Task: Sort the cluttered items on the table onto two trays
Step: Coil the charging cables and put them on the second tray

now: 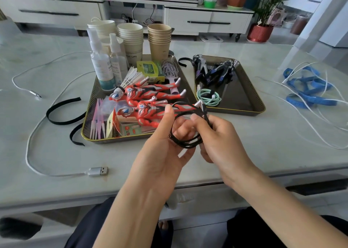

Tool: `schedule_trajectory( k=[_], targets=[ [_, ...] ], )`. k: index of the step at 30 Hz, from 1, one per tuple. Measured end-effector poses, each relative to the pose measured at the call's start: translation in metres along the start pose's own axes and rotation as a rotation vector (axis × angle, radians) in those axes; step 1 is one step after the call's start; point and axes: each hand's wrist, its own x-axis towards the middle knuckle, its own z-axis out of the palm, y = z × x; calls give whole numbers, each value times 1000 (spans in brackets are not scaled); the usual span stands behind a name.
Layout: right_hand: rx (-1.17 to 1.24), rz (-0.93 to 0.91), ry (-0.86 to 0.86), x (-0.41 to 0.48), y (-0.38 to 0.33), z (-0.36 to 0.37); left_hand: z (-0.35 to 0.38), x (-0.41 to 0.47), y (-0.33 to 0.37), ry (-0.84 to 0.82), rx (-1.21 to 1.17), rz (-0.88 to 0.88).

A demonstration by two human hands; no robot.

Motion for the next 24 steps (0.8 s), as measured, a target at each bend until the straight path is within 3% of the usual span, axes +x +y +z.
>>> schedule_trajectory(
  k=[2,8,13,19,22,24],
  targets=[
    [-33,40,-21,2,-1,-2,1,-1,-1,5,-6,-13],
    [122,227,-322,11,-20,-23,-2,1,7,78,-133,92],
    [177,285,-262,20,-18,-39,-4,2,11,108,-201,140],
    [115,294,-322,16,-14,-37,-1,0,10,108,-192,135],
    [68,250,-209,16,-14,-36,-2,0,8,152,-78,167],
    [-49,108,-137,15,-15,-37,-5,1,4,252,123,283]
  ],
)
